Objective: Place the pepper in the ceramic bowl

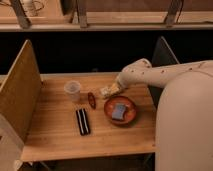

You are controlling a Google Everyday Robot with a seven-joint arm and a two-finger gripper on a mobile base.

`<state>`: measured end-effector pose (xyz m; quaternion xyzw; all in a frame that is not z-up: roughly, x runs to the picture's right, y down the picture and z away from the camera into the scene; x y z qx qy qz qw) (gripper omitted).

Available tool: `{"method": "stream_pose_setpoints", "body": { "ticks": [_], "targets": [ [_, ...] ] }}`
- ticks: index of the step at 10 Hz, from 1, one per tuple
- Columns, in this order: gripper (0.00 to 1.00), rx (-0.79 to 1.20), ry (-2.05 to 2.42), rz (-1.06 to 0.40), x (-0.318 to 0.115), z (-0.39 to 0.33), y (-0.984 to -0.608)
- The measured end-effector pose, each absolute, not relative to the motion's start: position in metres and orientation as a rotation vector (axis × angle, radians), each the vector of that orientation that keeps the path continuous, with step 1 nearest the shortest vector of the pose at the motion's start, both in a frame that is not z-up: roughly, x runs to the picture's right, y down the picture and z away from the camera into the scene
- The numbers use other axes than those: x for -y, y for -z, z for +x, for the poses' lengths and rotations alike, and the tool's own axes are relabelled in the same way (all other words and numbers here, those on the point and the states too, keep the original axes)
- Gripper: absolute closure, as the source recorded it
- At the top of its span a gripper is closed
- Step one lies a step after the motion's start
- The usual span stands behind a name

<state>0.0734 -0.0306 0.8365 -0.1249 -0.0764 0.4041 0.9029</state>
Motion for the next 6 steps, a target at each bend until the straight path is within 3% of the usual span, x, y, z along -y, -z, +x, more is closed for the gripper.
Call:
{"method": "stream_pose_setpoints", "body": {
  "ticks": [3,6],
  "targets": [
    [0.20,0.169,-0.844,-0.270,0.034,0.070,-0.836],
    [0.20,0.185,-0.803,-0.382,0.016,0.034,-0.827]
  ]
}}
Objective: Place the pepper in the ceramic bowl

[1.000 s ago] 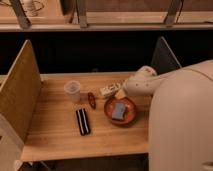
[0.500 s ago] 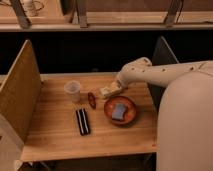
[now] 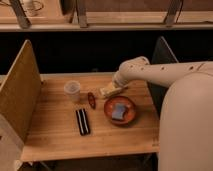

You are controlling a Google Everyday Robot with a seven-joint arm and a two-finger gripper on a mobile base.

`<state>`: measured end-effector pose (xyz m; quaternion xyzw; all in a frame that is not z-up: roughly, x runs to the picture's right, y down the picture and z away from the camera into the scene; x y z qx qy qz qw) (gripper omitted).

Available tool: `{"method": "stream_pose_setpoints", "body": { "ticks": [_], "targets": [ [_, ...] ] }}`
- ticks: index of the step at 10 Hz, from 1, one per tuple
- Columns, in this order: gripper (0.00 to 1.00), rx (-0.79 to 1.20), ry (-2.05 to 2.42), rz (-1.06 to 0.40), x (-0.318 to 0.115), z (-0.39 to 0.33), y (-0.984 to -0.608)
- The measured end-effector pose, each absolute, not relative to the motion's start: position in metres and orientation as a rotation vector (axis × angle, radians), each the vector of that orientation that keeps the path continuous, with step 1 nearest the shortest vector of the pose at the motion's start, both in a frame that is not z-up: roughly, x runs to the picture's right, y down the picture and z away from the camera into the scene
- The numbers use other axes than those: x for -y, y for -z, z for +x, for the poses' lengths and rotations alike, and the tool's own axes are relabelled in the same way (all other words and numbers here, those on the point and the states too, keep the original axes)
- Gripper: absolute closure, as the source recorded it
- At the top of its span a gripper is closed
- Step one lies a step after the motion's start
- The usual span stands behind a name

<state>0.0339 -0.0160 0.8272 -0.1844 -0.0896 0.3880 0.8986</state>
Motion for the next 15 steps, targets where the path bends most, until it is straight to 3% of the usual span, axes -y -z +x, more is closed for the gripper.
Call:
{"method": "stream_pose_setpoints", "body": {
  "ticks": [3,8,15],
  "targets": [
    [0.20,0.128,-0.773,-0.483,0.004,0.025,-0.823],
    [0.20,0.124,-0.774,-0.497,0.004,0.021,-0.826],
    [0.20,0.132,-0.683,-0.662,-0.042,-0.062,-0.881]
  ]
}}
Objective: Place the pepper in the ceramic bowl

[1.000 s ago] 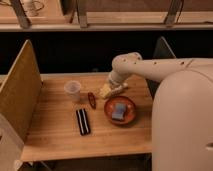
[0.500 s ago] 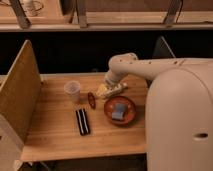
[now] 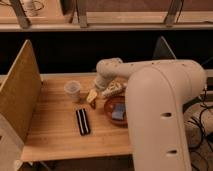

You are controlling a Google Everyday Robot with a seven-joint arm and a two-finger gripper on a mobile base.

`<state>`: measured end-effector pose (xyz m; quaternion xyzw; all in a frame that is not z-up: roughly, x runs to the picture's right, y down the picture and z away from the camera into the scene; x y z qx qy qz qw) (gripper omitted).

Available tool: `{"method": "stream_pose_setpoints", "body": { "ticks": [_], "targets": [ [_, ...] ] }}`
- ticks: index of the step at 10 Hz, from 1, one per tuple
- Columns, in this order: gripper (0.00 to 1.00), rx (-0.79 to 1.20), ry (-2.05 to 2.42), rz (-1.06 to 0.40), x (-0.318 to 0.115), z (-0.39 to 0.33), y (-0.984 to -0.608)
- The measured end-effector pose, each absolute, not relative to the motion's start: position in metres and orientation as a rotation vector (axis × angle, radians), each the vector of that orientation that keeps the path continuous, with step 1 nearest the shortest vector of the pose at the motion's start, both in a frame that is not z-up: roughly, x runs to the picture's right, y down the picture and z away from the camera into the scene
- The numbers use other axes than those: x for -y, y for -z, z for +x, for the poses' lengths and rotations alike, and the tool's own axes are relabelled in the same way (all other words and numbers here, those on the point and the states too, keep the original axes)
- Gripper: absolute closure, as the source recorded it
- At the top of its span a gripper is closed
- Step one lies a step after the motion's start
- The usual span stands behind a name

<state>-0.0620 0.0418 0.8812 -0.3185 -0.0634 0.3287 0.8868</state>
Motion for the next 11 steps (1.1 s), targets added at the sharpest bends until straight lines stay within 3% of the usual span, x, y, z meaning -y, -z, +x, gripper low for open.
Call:
{"method": "stream_pose_setpoints", "body": {
  "ticks": [6,11],
  "targets": [
    [0.20,0.133,-0.662,-0.681,-0.050,-0.065,-0.885],
    [0.20,0.130,-0.551,-0.742,-0.072,-0.101,-0.911]
  ]
}}
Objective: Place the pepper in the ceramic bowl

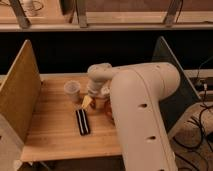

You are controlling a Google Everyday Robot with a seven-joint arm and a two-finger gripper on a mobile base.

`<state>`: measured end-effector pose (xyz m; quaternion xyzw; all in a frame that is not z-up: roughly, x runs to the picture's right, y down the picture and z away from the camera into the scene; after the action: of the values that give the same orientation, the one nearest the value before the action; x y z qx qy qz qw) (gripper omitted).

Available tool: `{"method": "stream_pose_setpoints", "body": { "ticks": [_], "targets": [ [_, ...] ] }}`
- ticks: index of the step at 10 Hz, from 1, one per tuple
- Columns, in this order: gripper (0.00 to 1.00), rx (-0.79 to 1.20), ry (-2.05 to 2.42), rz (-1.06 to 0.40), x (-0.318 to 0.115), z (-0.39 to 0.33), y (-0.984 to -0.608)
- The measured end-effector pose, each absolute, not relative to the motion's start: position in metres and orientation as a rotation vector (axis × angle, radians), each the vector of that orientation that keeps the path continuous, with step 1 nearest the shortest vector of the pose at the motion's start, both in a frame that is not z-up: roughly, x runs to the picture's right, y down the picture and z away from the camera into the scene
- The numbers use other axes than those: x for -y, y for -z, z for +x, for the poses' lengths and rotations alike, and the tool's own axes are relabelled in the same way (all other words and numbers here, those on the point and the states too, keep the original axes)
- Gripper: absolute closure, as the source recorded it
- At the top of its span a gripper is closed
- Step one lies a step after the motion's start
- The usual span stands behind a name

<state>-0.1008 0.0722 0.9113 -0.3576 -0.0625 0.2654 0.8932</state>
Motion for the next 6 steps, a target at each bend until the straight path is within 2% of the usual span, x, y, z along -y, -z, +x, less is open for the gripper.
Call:
{"method": "stream_pose_setpoints", "body": {
  "ticks": [6],
  "targets": [
    [0.20,0.068,-0.575,-0.770,-0.074,-0.098,-0.941]
  ]
}}
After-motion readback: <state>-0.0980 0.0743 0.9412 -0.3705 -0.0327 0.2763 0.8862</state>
